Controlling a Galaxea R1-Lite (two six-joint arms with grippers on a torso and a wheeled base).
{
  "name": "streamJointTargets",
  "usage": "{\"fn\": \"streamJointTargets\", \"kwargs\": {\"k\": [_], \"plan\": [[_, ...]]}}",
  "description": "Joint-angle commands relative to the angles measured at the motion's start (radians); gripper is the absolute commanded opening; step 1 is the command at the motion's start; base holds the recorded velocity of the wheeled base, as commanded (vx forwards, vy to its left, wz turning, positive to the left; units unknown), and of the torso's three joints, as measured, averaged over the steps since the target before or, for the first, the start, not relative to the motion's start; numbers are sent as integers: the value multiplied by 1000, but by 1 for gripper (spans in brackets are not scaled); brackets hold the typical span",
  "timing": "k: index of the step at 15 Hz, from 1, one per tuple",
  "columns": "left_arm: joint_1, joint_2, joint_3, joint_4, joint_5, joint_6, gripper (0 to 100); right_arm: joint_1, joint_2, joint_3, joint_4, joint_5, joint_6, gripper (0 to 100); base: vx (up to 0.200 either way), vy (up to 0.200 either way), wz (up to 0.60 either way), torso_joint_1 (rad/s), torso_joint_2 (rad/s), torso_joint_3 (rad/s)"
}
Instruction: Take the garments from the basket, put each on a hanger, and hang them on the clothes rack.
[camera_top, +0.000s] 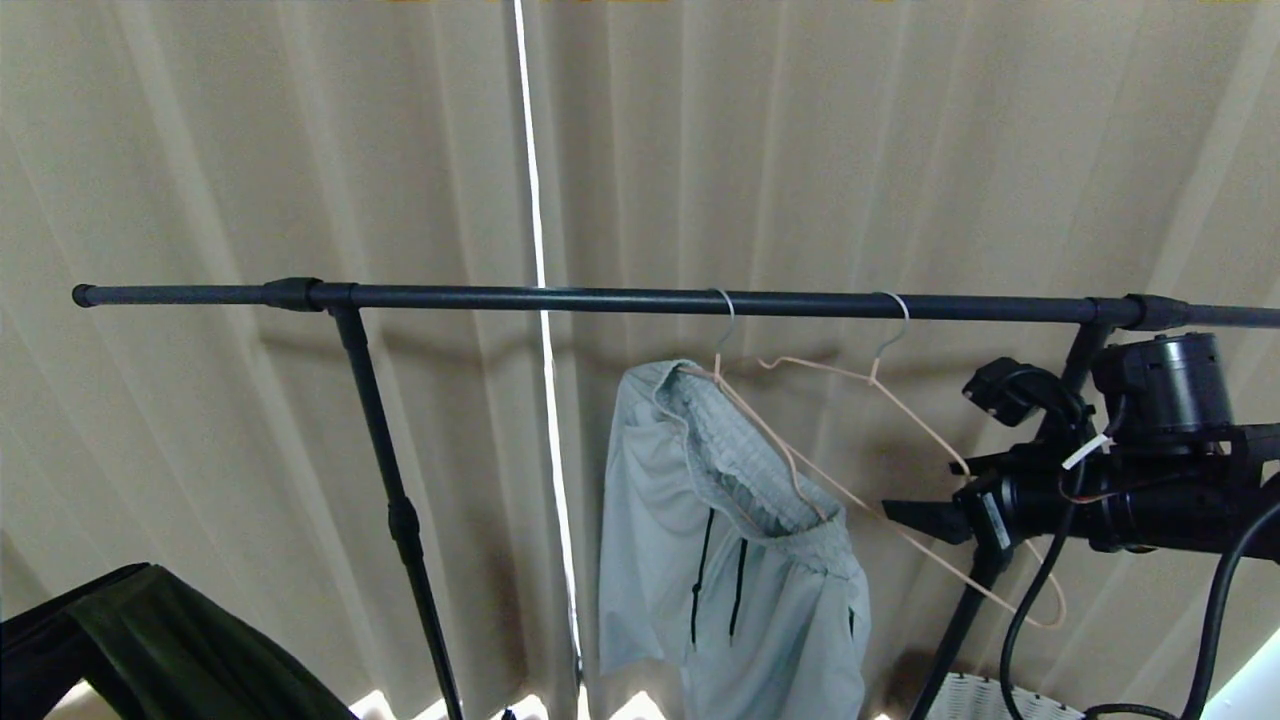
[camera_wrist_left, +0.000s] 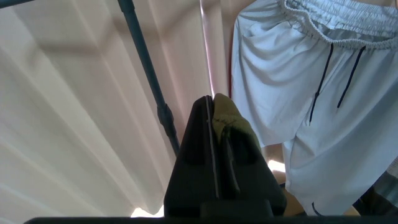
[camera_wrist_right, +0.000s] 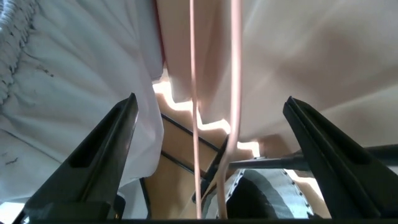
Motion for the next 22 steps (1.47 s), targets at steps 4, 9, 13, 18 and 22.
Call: {"fn": "streamJointTargets", "kwargs": {"k": [4,9,13,18,22], "plan": [[0,1,0,-1,0,0,0,-8,-19,4,1,1,-2,0,0,0,0,0,0,0],[2,-4,0,-2,0,-1,0,-8,-38,18,-1,2,0,0,0,0,0,0,0,0],[0,-4,0,-1,0,-1,0,-16,-116,41,-1,2,1,0,0,0,0,0,0,0],[0,-4,0,-2,0,0,0,-23,-193,58,-1,-1,1,0,0,0,0,0,0,0],[0,-4,2,-2,0,0,0,-33,-259,64,-1,-1,1,0,0,0,0,0,0,0]]}}
